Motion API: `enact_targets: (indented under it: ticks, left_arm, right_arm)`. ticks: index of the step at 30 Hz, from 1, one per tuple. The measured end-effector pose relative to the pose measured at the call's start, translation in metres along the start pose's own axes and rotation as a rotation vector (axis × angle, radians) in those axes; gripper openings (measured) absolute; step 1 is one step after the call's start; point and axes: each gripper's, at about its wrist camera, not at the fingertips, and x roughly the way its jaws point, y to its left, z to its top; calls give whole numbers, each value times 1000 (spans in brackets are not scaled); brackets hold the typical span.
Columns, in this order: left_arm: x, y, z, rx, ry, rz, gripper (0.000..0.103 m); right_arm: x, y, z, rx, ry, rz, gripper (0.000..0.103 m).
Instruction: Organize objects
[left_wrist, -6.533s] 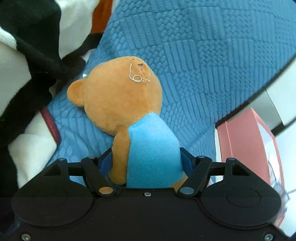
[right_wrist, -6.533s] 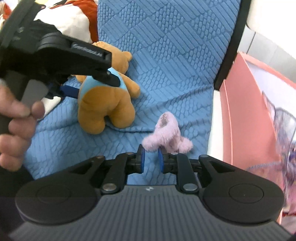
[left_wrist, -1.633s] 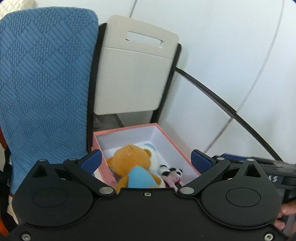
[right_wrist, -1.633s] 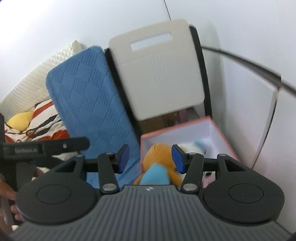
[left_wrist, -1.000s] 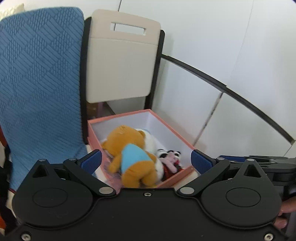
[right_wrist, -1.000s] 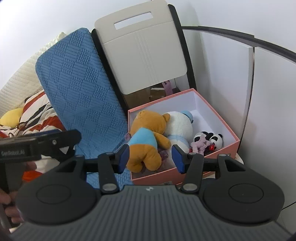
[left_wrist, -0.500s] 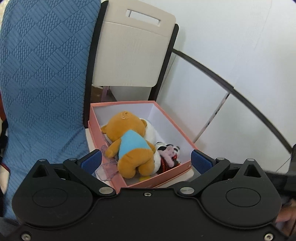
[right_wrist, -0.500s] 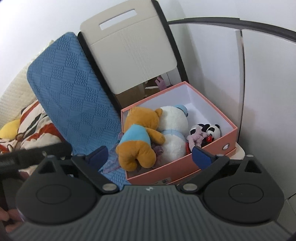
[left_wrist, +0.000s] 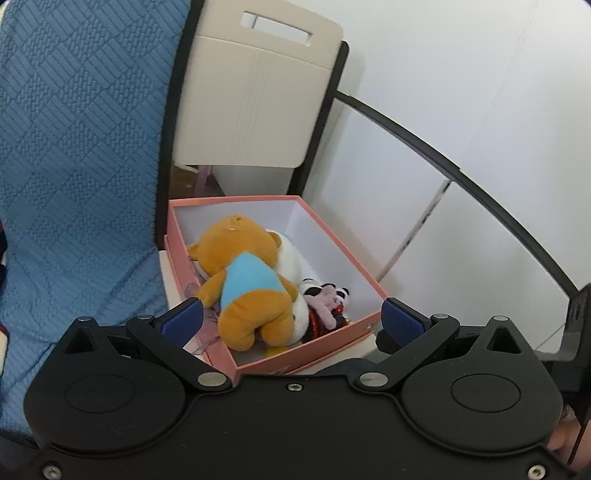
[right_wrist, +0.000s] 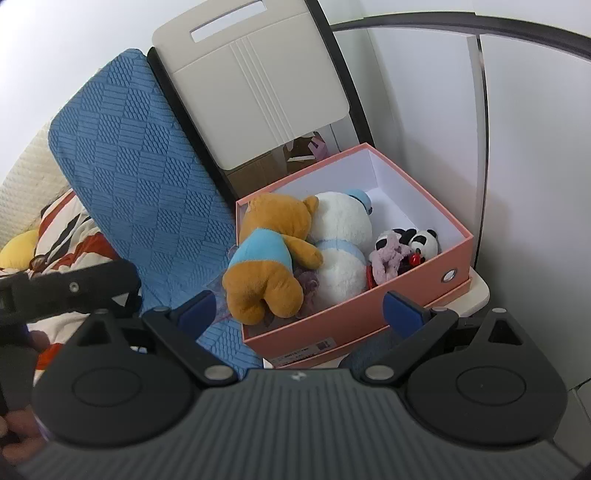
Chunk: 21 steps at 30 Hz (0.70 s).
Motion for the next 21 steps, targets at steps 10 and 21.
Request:
enact_targets:
  ticks: [10,21]
  left_arm:
    - [-4,-3,-1,18,-8,11,102]
    - [-9,-4,-1,1,-25,-27,102]
  right_arm:
    - [-1,5,-1,-22,16,12,98]
    - [3,5,-4,-10,37,25,98]
